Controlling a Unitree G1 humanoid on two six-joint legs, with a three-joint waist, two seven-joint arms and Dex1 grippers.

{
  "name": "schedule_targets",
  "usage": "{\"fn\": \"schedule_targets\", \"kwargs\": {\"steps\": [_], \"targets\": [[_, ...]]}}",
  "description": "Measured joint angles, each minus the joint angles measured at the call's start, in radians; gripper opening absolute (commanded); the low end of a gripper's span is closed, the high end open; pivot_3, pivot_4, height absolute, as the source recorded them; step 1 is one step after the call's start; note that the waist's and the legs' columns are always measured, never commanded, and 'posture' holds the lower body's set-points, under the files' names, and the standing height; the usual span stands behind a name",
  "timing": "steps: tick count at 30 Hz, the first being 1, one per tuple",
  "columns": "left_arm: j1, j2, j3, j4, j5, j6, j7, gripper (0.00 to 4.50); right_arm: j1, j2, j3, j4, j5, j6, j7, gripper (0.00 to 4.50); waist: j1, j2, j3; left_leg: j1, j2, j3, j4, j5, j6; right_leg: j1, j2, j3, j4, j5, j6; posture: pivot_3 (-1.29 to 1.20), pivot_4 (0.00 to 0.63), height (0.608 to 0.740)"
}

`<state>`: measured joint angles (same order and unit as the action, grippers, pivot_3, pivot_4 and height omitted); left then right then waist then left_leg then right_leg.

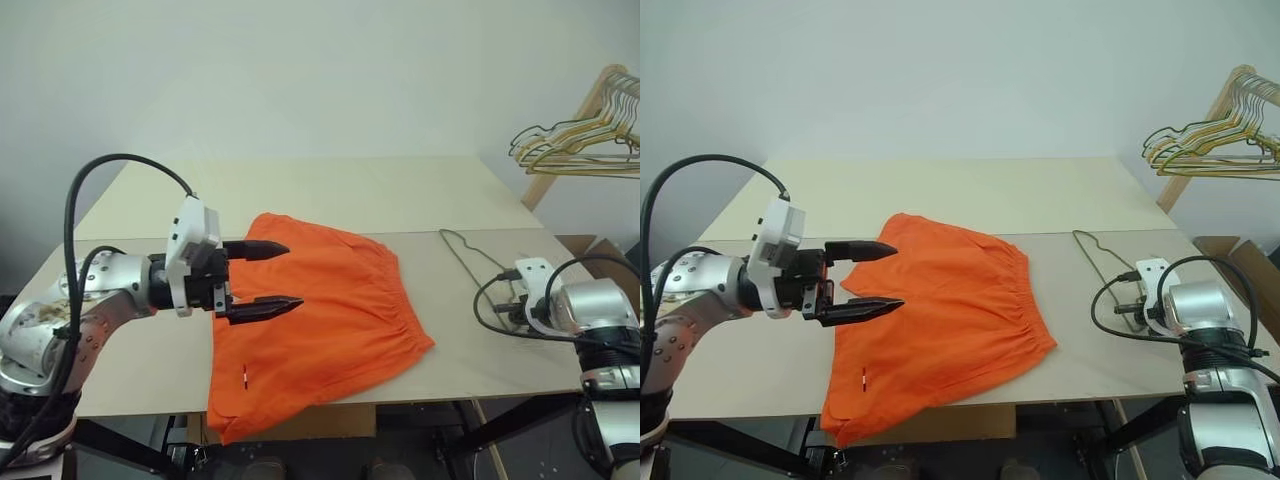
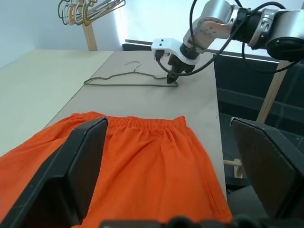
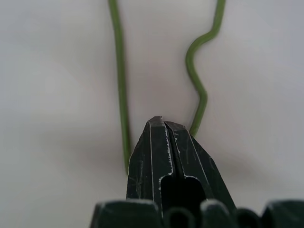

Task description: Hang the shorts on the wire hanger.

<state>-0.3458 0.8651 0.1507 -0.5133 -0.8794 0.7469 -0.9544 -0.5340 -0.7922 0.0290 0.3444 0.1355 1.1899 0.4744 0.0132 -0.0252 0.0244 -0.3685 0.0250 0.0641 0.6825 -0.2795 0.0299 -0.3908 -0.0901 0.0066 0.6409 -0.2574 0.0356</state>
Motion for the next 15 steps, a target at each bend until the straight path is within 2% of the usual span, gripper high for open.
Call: {"fn": "schedule_targets", "kwargs": {"steps": [3, 11, 15], "targets": [[0.001, 0.007, 0.003, 0.000, -0.008, 0.000, -0.004, 4.50, 0.050, -0.007, 0.000, -0.097, 0.016, 0.022, 0.026, 0.01, -0.002, 0.000, 0.000, 0.000, 0.000, 0.000, 0.000, 0.000, 0.000, 0.000, 0.000, 0.000, 0.000, 0.000, 0.000, 0.07, 0.000, 0.740], [-0.003, 0.007, 0.002, 0.002, -0.008, 0.000, -0.019, 4.50, 0.057, 0.001, 0.001, -0.109, 0.004, 0.023, 0.006, 0.01, -0.004, 0.000, 0.000, 0.001, 0.000, 0.000, 0.000, 0.000, 0.000, 0.000, 0.000, 0.001, 0.000, 0.000, 0.000, 0.07, 0.000, 0.740], [0.002, 0.014, 0.004, -0.006, -0.010, 0.000, -0.021, 4.50, 0.153, -0.079, 0.048, -0.256, 0.032, 0.042, 0.093, 0.01, 0.003, 0.000, 0.000, 0.000, 0.000, -0.001, -0.001, 0.000, 0.000, 0.000, 0.000, -0.001, -0.001, 0.000, 0.001, 0.07, 0.000, 0.740]]}}
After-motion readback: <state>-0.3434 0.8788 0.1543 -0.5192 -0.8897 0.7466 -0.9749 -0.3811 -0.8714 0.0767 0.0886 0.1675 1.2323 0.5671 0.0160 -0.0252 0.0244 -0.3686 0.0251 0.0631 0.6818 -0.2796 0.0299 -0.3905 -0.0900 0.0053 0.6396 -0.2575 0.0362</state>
